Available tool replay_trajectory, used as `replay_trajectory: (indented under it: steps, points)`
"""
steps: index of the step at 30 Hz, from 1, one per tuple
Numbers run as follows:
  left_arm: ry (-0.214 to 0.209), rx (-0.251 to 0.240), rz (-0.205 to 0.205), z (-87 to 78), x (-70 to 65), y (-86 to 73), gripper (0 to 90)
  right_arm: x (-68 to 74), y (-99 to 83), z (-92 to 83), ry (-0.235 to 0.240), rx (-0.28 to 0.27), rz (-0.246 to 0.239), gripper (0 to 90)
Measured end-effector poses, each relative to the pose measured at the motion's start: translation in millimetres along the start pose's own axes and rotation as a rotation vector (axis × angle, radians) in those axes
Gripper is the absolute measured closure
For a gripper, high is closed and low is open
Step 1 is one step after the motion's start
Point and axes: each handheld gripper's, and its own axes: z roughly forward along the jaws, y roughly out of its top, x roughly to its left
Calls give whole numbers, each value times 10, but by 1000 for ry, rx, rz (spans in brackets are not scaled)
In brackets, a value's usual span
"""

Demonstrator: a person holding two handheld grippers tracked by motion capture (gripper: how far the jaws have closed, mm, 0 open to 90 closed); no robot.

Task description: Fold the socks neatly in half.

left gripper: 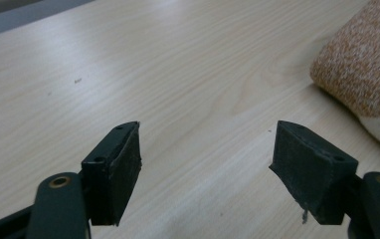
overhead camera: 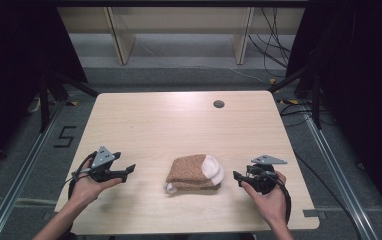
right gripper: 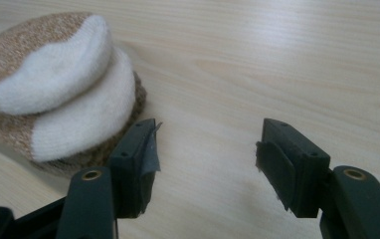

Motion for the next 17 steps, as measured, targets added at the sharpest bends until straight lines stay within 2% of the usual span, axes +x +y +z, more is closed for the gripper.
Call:
replay_trajectory:
  steps: [2,3,4,5,6,7,9,10,11,12,13,14,15,17]
  points:
    - [-6,-4,-3,4,13,-37,253,-20,-49,2,-1,-9,2,407]
    - [-3,-14,-10,12,9,-53,253,-3,-78,8,1,-23,33,407]
    - [2,-21,-11,17,5,-70,252,-32,-95,-1,-1,-23,19,406]
    - [5,-29,-16,31,-4,-90,251,-45,-122,7,7,-45,21,406]
    - [-1,-28,-17,42,-12,-107,251,-28,-144,-4,-4,-32,49,405]
    - [-7,-26,-18,56,-27,-118,249,-52,-166,5,-2,-46,33,404]
    - [-17,-27,-23,69,-65,-123,244,-63,-197,7,-11,-54,33,398]
    - [-15,-28,-17,72,-76,-122,243,-50,-199,3,-13,-53,50,394]
    - [-14,-28,-10,75,-81,-121,243,-65,-195,2,-22,-66,28,390]
    - [-8,-28,-7,75,-88,-123,243,-38,-196,6,-15,-69,64,387]
    - [-7,-26,-5,76,-91,-126,242,-53,-195,9,-6,-85,49,384]
    - [-8,-29,-8,81,-87,-134,241,-65,-195,-5,-27,-84,33,382]
    - [-12,-28,-7,82,-80,-141,241,-71,-202,16,-3,-98,39,379]
    - [-14,-24,-7,80,-77,-153,239,-72,-209,0,-10,-82,55,377]
